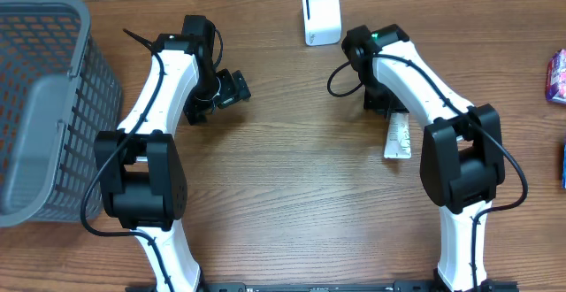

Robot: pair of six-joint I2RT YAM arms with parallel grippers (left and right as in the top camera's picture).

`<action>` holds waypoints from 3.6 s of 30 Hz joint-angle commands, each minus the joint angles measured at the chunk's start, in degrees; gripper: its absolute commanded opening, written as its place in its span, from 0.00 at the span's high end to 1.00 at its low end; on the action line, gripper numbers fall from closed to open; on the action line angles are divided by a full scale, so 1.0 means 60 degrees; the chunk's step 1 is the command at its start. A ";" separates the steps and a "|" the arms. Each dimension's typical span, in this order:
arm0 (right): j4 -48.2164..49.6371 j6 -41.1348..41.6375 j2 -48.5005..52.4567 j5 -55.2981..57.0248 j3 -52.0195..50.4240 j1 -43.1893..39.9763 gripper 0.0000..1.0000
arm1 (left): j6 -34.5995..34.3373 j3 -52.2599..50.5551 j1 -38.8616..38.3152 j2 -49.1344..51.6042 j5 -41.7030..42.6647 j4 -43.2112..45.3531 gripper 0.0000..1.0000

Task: Scan the item barcode

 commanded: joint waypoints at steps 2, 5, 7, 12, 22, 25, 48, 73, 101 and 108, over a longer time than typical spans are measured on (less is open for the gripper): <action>0.0084 0.1035 0.0306 0.1985 -0.0550 -0.0015 0.74 | -0.0018 0.0055 -0.0004 0.0047 -0.0091 0.0004 0.00; -0.0040 0.1220 0.0372 0.2291 -0.0565 -0.0011 0.64 | -0.0018 0.0055 -0.0004 0.0047 -0.0091 0.0007 0.00; -0.0124 0.1228 0.0372 0.2058 -0.0554 0.0025 0.59 | -0.0018 0.0055 -0.0004 0.0047 -0.0095 0.0015 0.00; 0.0033 0.1220 0.0375 0.0539 -0.0557 0.0277 0.54 | -0.0022 0.0055 -0.0004 0.0047 -0.0080 0.0098 0.00; -0.0215 0.1177 0.0372 0.1173 -0.0266 0.0721 0.50 | -0.0018 0.0055 -0.0018 0.0047 -0.0066 0.0076 0.00; -0.0525 0.1173 0.0375 0.1836 -0.0273 0.0503 0.46 | -0.0018 0.0055 -0.0018 0.0047 -0.0066 0.0076 0.00; 0.1628 -0.2626 0.0375 -0.7111 -0.0568 -0.3585 0.38 | 0.0025 0.0055 -0.0018 0.0047 -0.0098 0.0004 0.00; 0.0015 -0.0616 -0.0215 -0.2200 -0.0004 -0.2776 0.88 | 0.0022 0.0055 -0.0018 0.0047 -0.0095 0.0102 0.00; 0.0215 0.2422 0.0838 -0.0637 -0.0197 0.0922 0.57 | 0.0018 0.0055 -0.0018 0.0047 -0.0087 0.0164 0.00; 0.0095 0.1628 0.0838 -0.2408 0.1104 0.1045 0.44 | 0.0018 0.0055 -0.0018 0.0047 -0.0087 0.0164 0.00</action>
